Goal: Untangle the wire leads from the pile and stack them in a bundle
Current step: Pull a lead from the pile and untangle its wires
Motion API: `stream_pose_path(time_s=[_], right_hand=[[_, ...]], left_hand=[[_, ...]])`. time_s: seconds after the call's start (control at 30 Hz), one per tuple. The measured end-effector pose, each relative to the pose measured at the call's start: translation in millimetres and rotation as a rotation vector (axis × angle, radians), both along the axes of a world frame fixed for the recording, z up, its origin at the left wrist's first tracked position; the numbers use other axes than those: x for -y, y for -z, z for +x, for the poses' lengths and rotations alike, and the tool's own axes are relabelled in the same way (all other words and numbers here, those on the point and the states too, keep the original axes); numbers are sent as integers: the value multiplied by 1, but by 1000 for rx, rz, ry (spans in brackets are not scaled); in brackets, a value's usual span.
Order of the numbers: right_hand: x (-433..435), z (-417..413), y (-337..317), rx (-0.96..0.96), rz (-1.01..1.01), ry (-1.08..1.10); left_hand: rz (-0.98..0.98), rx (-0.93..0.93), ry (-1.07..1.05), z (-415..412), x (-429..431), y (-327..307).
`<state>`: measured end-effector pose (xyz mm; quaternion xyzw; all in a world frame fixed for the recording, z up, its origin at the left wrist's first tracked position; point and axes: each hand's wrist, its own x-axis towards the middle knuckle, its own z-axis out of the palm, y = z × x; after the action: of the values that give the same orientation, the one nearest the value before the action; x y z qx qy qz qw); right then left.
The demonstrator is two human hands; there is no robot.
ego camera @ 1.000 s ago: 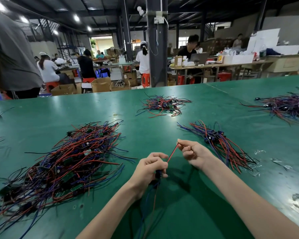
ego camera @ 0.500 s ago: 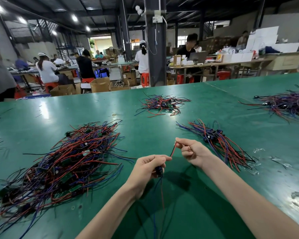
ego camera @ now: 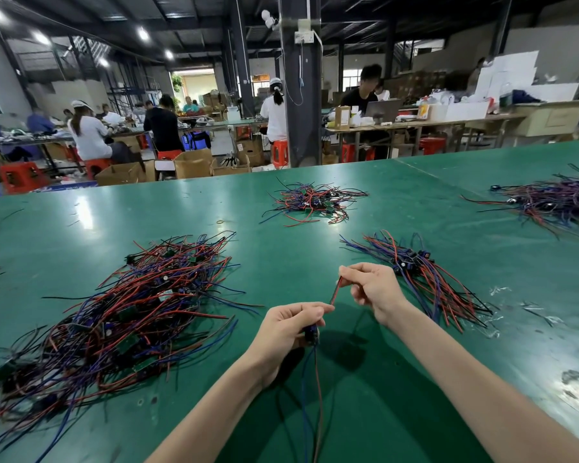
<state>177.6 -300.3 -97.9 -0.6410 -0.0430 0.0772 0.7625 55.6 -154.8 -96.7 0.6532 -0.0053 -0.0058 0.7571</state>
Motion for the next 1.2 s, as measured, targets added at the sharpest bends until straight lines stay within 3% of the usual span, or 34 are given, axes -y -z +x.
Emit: stream_pose_path(time_s=[0.33,0.47,0.67,0.87,1.2], right_hand=[[0,-1,10,496,-484,163],[0,-5,12,861,-734,240],[2,-8,12,1047,-805,267],[1,-7,12,940,-763,263],[0,-6,-10,128,-31,132]], left_hand=[[128,43,-36,-3,3,0],[130,24,-23,-4,3,0],[136,-18,-24,-1,1,1],[155,-43,-12,0,-1,2],[207,-39,4,-1,-1,-2]])
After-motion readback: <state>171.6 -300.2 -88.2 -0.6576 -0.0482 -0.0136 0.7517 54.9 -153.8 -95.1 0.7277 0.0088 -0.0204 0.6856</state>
